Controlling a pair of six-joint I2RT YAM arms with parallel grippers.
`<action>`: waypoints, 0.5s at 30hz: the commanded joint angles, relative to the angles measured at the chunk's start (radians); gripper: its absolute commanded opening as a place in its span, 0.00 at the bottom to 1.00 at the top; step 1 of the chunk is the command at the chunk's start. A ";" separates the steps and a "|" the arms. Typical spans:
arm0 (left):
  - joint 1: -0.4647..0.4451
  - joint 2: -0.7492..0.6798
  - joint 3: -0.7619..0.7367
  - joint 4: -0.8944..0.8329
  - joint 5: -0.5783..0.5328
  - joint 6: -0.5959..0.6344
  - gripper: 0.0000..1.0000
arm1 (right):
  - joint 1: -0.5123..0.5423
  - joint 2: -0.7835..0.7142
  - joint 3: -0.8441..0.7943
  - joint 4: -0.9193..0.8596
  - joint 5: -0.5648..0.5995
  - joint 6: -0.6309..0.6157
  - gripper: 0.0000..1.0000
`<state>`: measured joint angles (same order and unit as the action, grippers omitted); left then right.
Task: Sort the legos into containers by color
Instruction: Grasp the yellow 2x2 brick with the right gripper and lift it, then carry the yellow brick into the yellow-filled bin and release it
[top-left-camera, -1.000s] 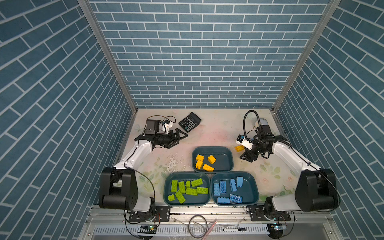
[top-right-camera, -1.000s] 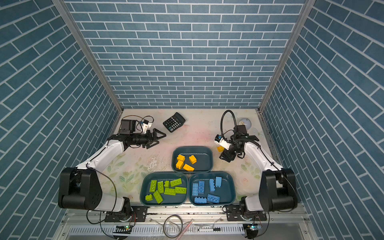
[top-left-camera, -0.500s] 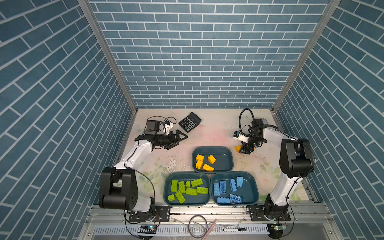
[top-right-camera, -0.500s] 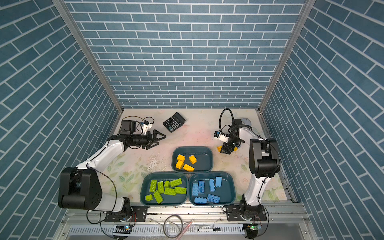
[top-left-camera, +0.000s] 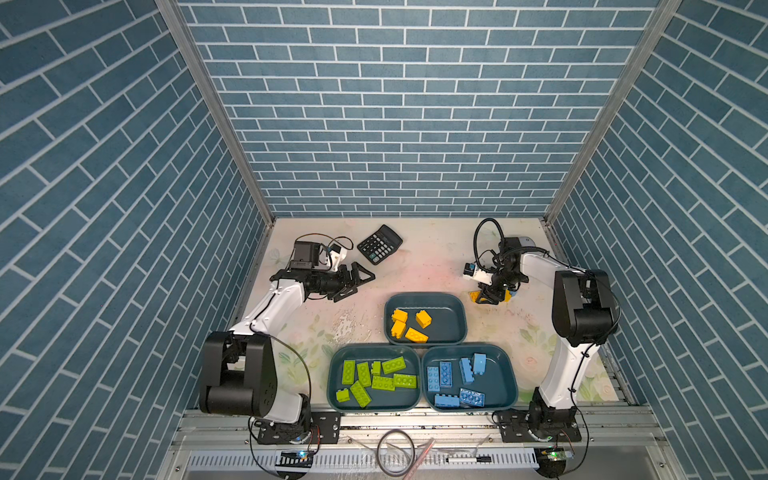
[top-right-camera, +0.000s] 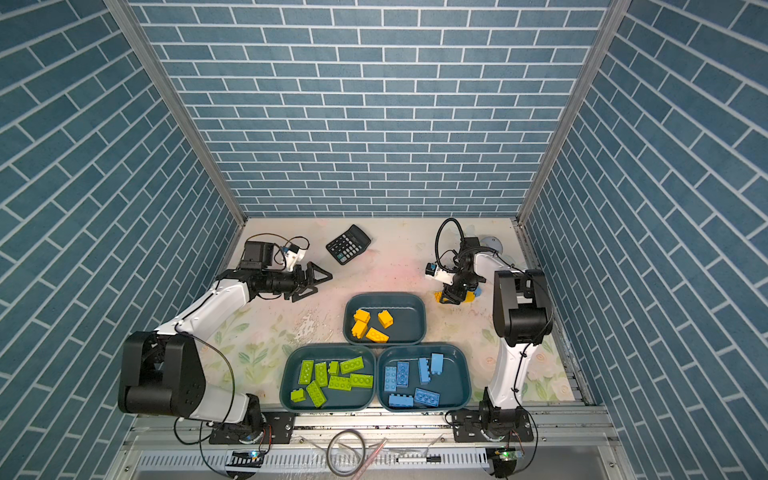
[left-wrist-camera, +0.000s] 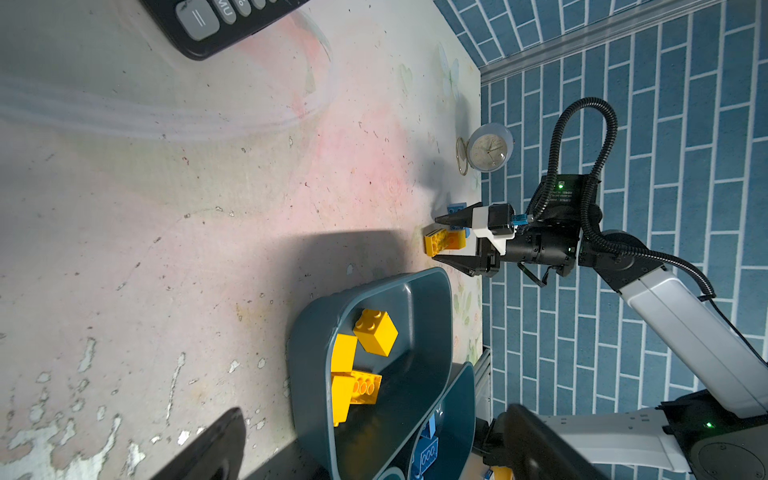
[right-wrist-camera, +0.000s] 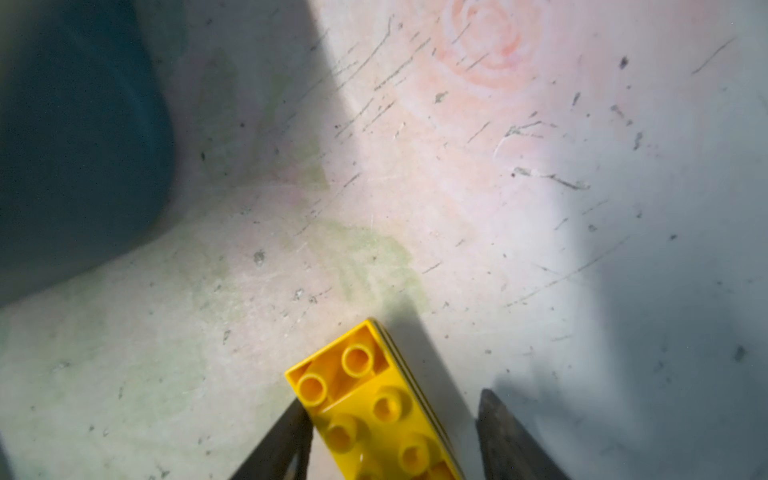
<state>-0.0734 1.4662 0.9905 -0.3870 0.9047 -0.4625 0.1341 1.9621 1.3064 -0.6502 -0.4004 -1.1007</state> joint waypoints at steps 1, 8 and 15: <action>0.012 0.007 0.017 -0.030 0.015 0.031 0.98 | 0.014 0.017 0.013 -0.024 -0.020 -0.034 0.51; 0.015 0.008 0.011 -0.027 0.020 0.034 0.98 | 0.029 -0.040 0.013 -0.045 -0.011 0.023 0.33; 0.016 0.000 -0.006 -0.008 0.022 0.027 0.98 | 0.062 -0.264 -0.084 -0.033 -0.063 0.137 0.32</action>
<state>-0.0647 1.4662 0.9905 -0.3988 0.9108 -0.4519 0.1749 1.8210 1.2488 -0.6601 -0.4114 -1.0191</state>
